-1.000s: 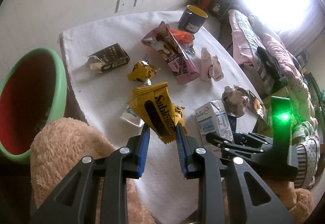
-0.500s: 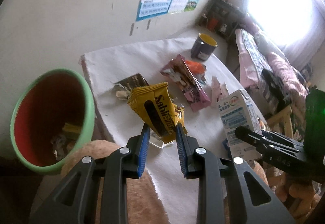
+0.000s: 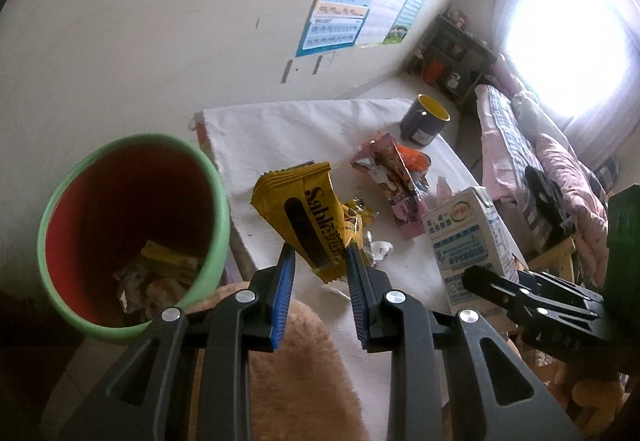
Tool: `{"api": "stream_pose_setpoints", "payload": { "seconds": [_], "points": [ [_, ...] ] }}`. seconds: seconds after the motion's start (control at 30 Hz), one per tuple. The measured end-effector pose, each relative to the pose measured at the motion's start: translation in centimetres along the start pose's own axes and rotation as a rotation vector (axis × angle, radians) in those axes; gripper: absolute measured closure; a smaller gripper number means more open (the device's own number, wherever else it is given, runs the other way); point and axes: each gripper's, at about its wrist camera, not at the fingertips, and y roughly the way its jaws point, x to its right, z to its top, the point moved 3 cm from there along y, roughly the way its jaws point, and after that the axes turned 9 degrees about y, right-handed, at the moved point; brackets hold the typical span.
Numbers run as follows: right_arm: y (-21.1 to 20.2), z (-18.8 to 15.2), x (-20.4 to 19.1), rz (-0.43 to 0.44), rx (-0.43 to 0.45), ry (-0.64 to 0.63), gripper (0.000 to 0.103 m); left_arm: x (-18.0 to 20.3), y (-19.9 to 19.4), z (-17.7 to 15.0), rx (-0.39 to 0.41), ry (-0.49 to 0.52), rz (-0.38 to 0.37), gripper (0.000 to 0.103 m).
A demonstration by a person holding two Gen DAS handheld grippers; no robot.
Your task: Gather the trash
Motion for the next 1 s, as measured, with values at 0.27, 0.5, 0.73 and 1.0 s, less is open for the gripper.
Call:
{"api": "stream_pose_setpoints", "payload": {
  "seconds": [0.27, 0.5, 0.73, 1.0],
  "points": [
    [0.8, 0.4, -3.1, 0.015, -0.014, -0.048, 0.064, -2.8, -1.0, -0.2, 0.026, -0.043, 0.022, 0.079],
    [1.2, 0.1, -5.6, 0.022, -0.029, -0.091, 0.064, -5.4, -1.5, -0.9, 0.033, -0.1, 0.05, 0.079],
    [1.5, 0.4, -7.4, 0.044, -0.034, -0.123, 0.064, -8.0, -1.9, -1.5, 0.037, -0.145, 0.081, 0.079],
    [2.0, 0.6, -9.1, 0.062, -0.043, -0.157, 0.064, -9.8, -2.2, -2.1, 0.037, -0.178, 0.103, 0.079]
  ]
}}
